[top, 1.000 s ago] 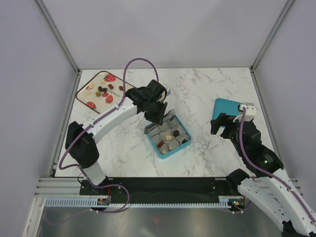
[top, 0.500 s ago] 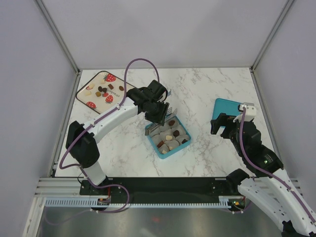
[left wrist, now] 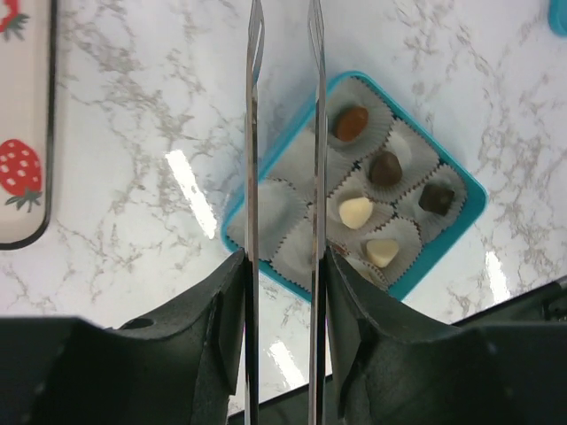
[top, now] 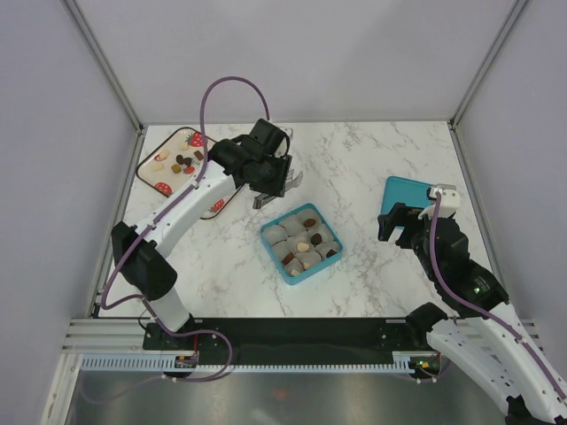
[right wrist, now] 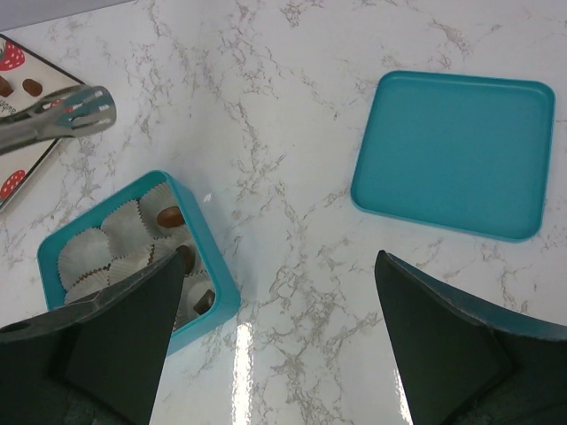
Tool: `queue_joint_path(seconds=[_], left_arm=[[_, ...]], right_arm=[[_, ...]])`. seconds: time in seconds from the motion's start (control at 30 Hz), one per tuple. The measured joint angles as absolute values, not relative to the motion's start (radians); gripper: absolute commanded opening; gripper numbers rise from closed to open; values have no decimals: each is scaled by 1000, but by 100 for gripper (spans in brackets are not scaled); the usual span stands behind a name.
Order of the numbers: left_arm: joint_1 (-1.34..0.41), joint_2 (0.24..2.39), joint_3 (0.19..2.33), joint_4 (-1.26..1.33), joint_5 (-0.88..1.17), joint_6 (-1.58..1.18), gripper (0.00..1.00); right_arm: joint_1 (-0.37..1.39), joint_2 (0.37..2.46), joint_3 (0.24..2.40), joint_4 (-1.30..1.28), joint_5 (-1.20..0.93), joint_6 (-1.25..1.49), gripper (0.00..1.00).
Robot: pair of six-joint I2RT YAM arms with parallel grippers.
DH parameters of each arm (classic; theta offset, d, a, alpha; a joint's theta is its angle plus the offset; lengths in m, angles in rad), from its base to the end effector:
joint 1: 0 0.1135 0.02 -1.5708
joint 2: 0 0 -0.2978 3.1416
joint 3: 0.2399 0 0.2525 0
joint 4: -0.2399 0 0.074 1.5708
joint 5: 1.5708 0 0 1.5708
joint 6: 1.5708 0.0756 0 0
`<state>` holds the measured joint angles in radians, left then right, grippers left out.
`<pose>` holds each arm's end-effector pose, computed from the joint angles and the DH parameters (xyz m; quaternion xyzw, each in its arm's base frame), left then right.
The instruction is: Pack the chocolate
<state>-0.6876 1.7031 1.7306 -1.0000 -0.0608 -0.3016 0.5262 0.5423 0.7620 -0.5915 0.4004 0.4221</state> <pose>0.3020 -0.2421 0.3519 0.1744 0.9391 -0.1143 0.2731 0.1229 0.0373 0.3270 0.0700 0.8139 0.1064 0.5669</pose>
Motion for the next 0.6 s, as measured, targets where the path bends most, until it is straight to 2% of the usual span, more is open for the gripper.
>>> queue_joint_path(seconds=[0.37, 0.6], left_arm=[[-252, 1687, 1650, -982, -94, -310, 46], [-148, 1707, 1617, -915, -96, -340, 49]], right_arm=[[526, 518, 762, -592, 398, 422, 97], [526, 519, 762, -591, 398, 422, 97]])
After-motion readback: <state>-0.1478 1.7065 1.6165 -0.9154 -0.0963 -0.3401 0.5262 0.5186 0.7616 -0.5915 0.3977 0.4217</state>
